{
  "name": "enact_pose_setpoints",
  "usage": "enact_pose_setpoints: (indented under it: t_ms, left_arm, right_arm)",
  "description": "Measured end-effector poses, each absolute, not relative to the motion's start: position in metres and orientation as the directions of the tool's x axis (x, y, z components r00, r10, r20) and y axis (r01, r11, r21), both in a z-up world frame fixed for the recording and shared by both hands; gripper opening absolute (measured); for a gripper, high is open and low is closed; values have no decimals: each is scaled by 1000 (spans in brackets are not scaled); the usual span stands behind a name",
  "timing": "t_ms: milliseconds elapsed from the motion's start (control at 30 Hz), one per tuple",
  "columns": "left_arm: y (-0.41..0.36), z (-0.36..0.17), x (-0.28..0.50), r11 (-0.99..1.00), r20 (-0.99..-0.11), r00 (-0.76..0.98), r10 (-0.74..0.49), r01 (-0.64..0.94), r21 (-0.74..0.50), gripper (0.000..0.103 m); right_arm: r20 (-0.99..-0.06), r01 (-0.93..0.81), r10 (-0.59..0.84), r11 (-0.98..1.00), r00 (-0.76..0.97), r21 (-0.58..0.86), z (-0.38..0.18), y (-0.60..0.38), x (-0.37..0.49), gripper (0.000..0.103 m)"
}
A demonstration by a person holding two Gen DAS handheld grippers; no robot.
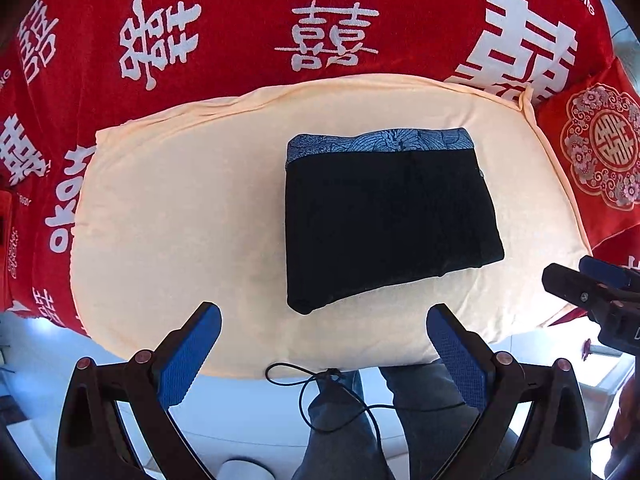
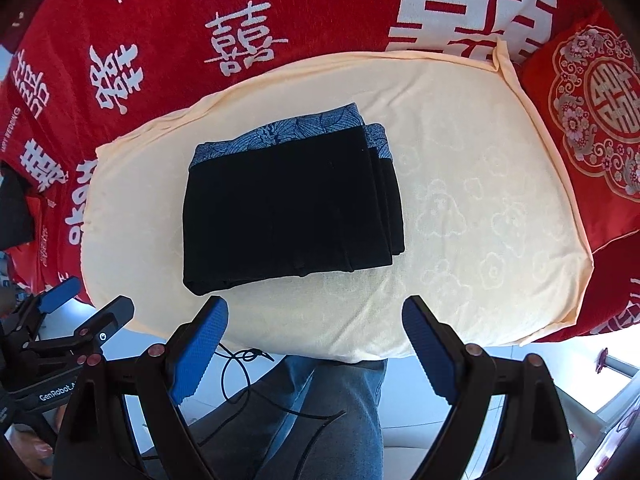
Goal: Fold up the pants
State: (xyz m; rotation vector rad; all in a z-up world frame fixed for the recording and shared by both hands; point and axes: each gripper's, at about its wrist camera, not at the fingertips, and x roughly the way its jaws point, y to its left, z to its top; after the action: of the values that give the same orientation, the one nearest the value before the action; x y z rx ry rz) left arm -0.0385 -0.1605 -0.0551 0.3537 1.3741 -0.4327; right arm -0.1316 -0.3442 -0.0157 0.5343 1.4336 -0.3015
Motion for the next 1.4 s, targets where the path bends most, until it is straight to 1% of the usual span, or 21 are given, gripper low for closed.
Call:
enact_pose_setpoints:
  t_ms: [200,400,833,1233,1400]
  left_arm:
    - [-157,-53,-40,860,-985,159,-69,511,23,103]
    - [-155,-52,-43,858,-985,162,-63,512,29,103]
    - [-146,-50,-38,882,-984,173,-40,468,46,103]
    - [-148,-46,-37,879,-981,182,-61,476,34,103]
    - [-146,-38,-36,884,-974,196,-113,468,-8,103]
  right_arm:
    - [-985,505,100,849,138,157,-9,-343,-130,91]
    - [-986,497,86,856,141,145,-5,-336,-129,91]
    - [-990,460,58,880,132,113,2,-324,-121,91]
    - [-992,453,37,887,118,87,3,-320,-119,91]
    - [-992,470,39,878,123,92,3,-320,-119,91]
